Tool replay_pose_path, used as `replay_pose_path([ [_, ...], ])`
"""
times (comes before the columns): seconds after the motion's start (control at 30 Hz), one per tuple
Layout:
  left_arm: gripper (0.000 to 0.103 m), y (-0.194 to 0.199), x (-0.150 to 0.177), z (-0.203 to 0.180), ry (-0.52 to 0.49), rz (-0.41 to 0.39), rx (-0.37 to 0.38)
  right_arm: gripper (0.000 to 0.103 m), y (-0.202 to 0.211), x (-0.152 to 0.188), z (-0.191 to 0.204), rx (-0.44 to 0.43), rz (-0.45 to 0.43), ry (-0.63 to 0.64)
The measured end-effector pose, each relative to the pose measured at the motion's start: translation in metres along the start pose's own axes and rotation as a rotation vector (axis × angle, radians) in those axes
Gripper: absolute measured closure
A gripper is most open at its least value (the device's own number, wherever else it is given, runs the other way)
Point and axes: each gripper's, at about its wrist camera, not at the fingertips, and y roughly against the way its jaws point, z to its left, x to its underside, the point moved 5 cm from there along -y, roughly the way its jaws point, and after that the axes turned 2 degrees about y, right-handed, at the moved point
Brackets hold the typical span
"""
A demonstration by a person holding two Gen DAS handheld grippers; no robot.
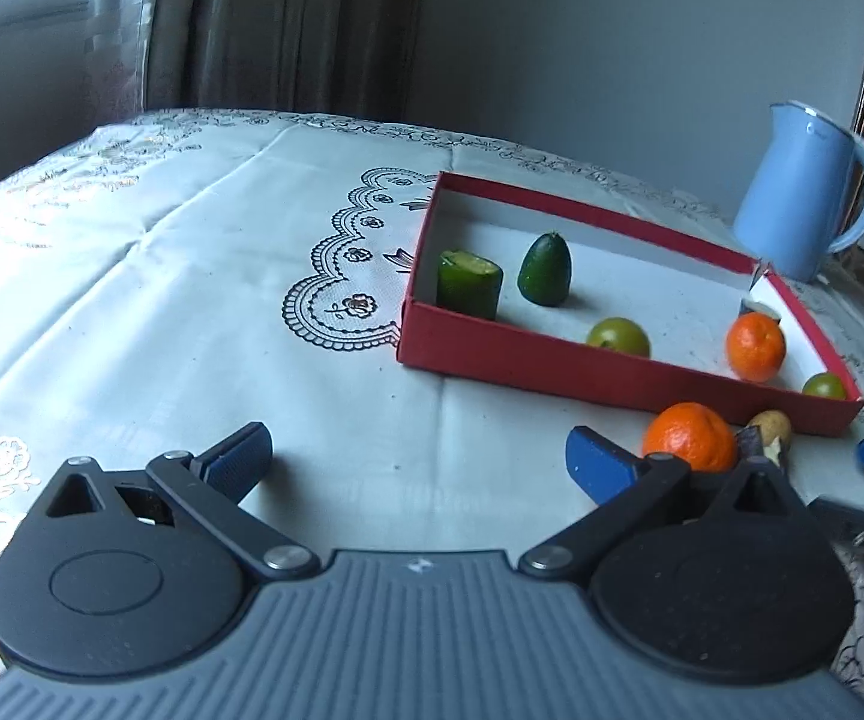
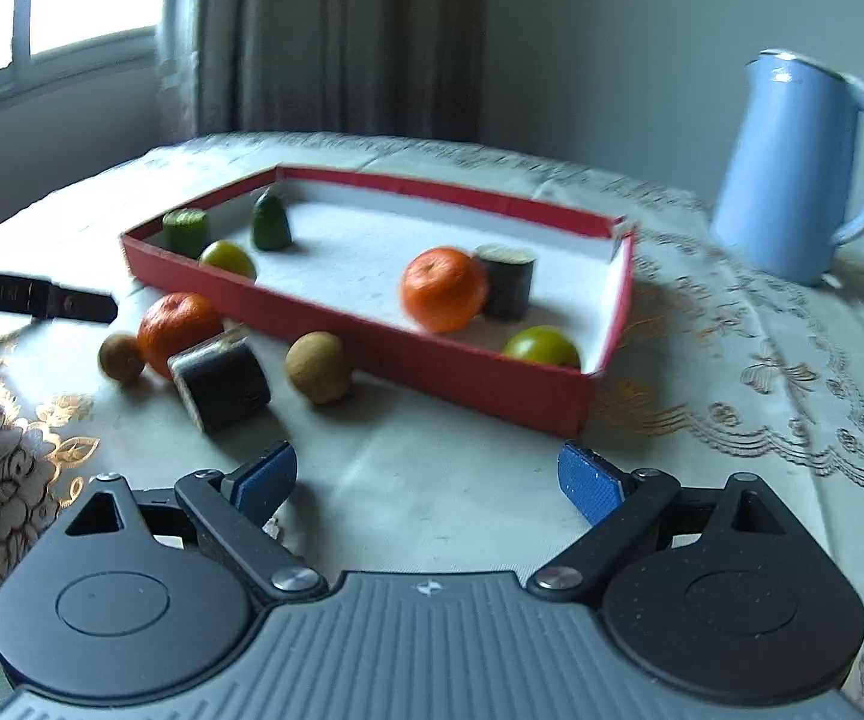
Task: Organize fruits
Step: 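Move the right gripper to the dark eggplant slice, then close the right gripper on the eggplant slice and lift it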
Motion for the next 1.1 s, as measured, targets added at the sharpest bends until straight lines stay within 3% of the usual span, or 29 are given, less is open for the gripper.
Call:
replay_pose_path([
  [0.13, 0.0, -0.003, 0.002, -0.007, -0.057, 0.009, -0.036, 0.009, 0.008, -0.001, 0.005, -0.15, -0.029, -0.076],
  [0.3, 0.0, -0.004, 0.003, -0.007, -0.053, 0.009, -0.035, 0.011, 0.018, -0.009, 0.034, -0.193, -0.081, 0.057],
  [0.4, 0.0, -0.004, 0.003, -0.007, -0.056, 0.01, -0.037, 0.021, 0.018, -0.015, 0.052, -0.232, -0.083, 0.124],
  [0.57, 0.0, -0.004, 0.003, -0.007, -0.057, 0.011, -0.037, 0.036, 0.008, -0.018, 0.069, -0.234, -0.052, 0.202],
  [0.9, 0.0, -0.004, 0.003, -0.007, -0.06, 0.012, -0.04, 0.038, -0.006, -0.023, 0.079, -0.223, -0.06, 0.287],
  [1.07, 0.0, -0.004, 0.003, -0.007, -0.063, 0.013, -0.042, 0.06, -0.013, -0.023, 0.081, -0.207, -0.045, 0.315],
  [1.1, 0.0, -0.004, 0.003, -0.007, -0.063, 0.013, -0.042, 0.06, -0.015, -0.022, 0.079, -0.199, -0.034, 0.305],
])
